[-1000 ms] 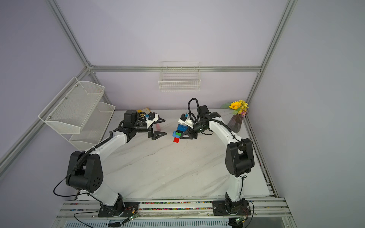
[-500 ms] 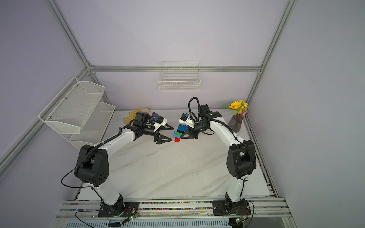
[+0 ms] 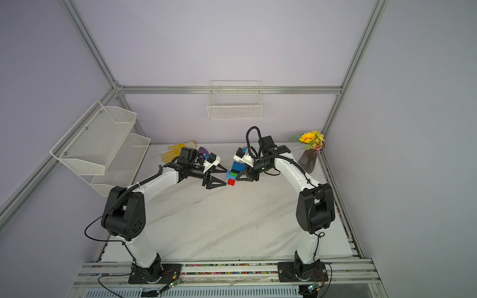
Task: Assemble the letter f with lego
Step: Place the lego brick at the center of the board.
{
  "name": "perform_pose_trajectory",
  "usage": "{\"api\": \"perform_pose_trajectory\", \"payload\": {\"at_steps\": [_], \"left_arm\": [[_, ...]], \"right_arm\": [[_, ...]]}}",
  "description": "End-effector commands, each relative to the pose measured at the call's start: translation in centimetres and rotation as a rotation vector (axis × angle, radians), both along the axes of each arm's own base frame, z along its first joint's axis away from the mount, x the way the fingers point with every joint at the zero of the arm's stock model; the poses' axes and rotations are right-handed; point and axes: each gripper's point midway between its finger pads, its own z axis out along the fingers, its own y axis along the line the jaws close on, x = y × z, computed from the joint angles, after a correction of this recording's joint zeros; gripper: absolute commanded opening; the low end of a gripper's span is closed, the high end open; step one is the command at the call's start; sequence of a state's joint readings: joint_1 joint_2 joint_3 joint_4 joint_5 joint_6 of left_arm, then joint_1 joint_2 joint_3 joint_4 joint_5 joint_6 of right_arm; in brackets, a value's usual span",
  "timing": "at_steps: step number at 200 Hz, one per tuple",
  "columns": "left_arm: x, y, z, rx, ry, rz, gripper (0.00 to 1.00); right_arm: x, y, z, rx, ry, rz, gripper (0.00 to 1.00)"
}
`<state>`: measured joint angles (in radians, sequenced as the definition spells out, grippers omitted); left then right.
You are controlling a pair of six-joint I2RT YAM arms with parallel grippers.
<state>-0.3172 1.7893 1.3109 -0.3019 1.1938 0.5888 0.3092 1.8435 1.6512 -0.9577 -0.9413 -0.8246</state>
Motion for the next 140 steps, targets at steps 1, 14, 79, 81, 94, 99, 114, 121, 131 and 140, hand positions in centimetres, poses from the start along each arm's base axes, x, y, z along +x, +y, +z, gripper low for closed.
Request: {"api": "perform_pose_trajectory", "payload": {"at_steps": [1, 14, 79, 81, 94, 99, 114, 121, 131, 140], "left_arm": [[-0.2, -0.7, 2.0, -0.05, -0.097, -0.06, 0.79], [-0.2, -0.9, 2.0, -0.051, -0.098, -0.063, 0.77], [0.3, -1.6, 2.8, -0.063, -0.123, -0.07, 0.64], [0.3, -1.6, 2.9, -0.063, -0.125, -0.07, 0.64], [0.2, -1.6, 2.9, -0.063, -0.124, -0.071, 0.61], [0.3, -1.6, 3.0, -0.063, -0.123, -0.071, 0.6], [0.3, -1.6, 3.0, -0.064, -0.125, -0.071, 0.57], [0.3, -1.6, 3.0, -0.064, -0.124, -0.071, 0.55], [0.3, -1.7, 3.0, -0.064, -0.122, -0.071, 0.54], [0.3, -1.6, 2.9, -0.064, -0.121, -0.07, 0.52]], "right_arm": [[-1.0, 0.2, 2.9, 0.06, -0.054, 0.032, 0.24], [-1.1, 0.2, 2.8, 0.066, -0.049, 0.035, 0.24], [-1.5, 0.6, 2.4, 0.076, -0.031, 0.046, 0.24], [-1.5, 0.6, 2.3, 0.074, -0.03, 0.045, 0.24], [-1.6, 0.6, 2.2, 0.072, -0.029, 0.044, 0.23], [-1.6, 0.6, 2.2, 0.072, -0.029, 0.045, 0.23], [-1.6, 0.7, 2.3, 0.072, -0.031, 0.046, 0.23], [-1.5, 0.7, 2.3, 0.072, -0.03, 0.045, 0.23], [-1.6, 0.7, 2.2, 0.07, -0.03, 0.045, 0.23], [-1.5, 0.6, 2.2, 0.069, -0.03, 0.043, 0.23]]}}
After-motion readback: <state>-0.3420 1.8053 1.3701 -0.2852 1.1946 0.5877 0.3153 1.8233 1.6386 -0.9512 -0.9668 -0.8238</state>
